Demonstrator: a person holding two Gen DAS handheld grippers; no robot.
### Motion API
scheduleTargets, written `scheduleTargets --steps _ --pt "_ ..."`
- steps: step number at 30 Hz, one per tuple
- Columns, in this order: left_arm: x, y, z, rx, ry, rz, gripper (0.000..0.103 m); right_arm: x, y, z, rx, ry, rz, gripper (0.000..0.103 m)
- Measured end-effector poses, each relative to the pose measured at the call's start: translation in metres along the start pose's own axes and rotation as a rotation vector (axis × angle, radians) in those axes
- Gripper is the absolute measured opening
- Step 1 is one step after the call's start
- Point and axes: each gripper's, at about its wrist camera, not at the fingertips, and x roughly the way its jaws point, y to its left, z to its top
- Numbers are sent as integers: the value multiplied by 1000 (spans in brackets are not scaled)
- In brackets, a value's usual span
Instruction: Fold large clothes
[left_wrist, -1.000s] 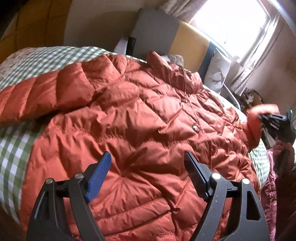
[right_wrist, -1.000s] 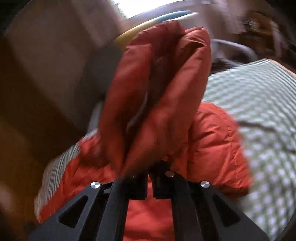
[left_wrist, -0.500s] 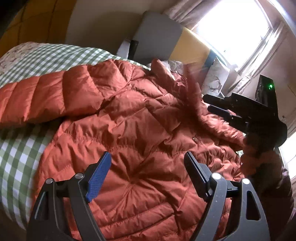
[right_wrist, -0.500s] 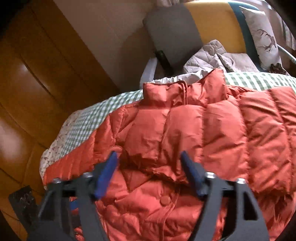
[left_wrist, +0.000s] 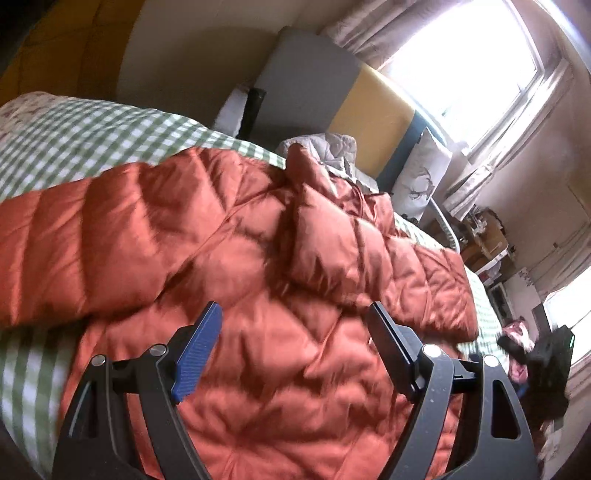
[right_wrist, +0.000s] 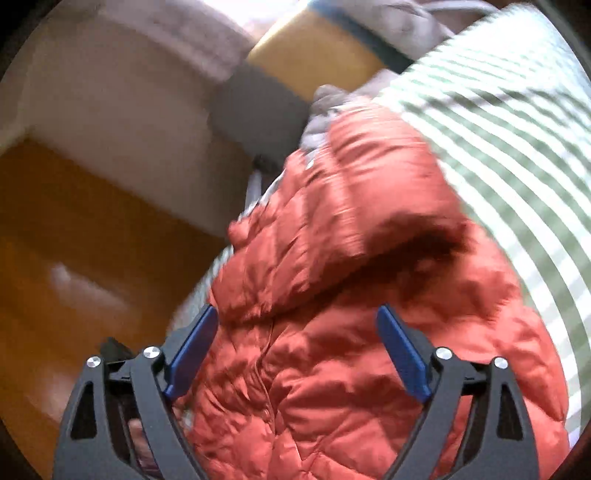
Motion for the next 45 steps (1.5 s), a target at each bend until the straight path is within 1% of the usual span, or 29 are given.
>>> scheduleTargets --steps 2,4,8,10,11,12,13,14,15,17,20,21,22,23,24,25,26,27,29,31,32,33,34,36,38,40,42,44,45 --pt "18 -2 13 -8 19 0 80 -1 -18 8 91 -15 36 94" --pt "35 -4 22 -19 41 2 80 2 -28 15 141 -16 59 94" --pt "67 -9 39 -53 71 -4 80 10 -41 27 209 -26 88 94" --pt "84 -11 45 -67 104 -25 80 14 -46 32 231 -23 97 94" --pt "88 -11 46 -74 111 -26 69 18 -48 34 248 -23 107 94" --pt "94 -12 47 -74 120 -30 51 18 -49 35 256 -25 106 94" --pt "98 -14 49 -62 133 -38 41 20 -51 38 263 -29 104 94" --pt "101 -17 50 -38 139 -34 16 23 -52 40 271 -33 107 95" --pt "100 -18 52 -26 138 -35 3 25 -54 43 283 -43 111 95" --pt "85 -12 58 -54 95 -63 1 31 -56 49 291 -60 113 95" --pt "55 3 68 -88 23 -64 1 37 -57 59 302 -81 124 96" --pt "47 6 69 -90 12 -55 1 41 -58 61 298 -85 111 95" --pt "40 9 69 -85 3 -43 1 44 -59 63 287 -88 91 93" --pt "35 12 67 -75 1 -31 1 52 -64 64 274 -97 10 91" --pt "34 14 65 -61 9 -12 1 52 -64 64 274 -97 10 85" --pt "35 16 61 -44 17 16 1 55 -67 64 271 -96 -13 79" --pt "40 18 56 -25 32 61 1 56 -71 63 270 -91 -29 76" --pt "47 21 51 -14 47 108 1 55 -73 62 272 -87 -28 75" --pt "59 32 36 -27 89 157 1 51 -72 61 246 -62 -39 75" --pt "64 34 28 -14 99 187 1 42 -59 60 168 -20 -94 81" --pt "64 32 24 6 101 203 1 37 -52 59 126 -5 -114 82" --pt "63 29 23 22 98 210 1 33 -38 57 47 19 -163 82" --pt "62 25 23 35 92 214 1 29 -25 56 -25 18 -195 82" --pt "56 23 23 43 79 213 1 22 3 56 -151 -4 -214 82" --pt "50 23 25 44 58 201 1 27 26 61 -254 -30 -258 85" --pt "44 19 25 56 35 199 1 49 47 68 -356 -39 -326 85" --pt "38 14 25 65 12 194 1 75 57 74 -410 -22 -374 84" --pt "33 11 26 75 -8 197 1 104 57 79 -458 -5 -471 84" --pt "33 10 27 80 -14 202 1 123 51 83 -464 13 -531 83"
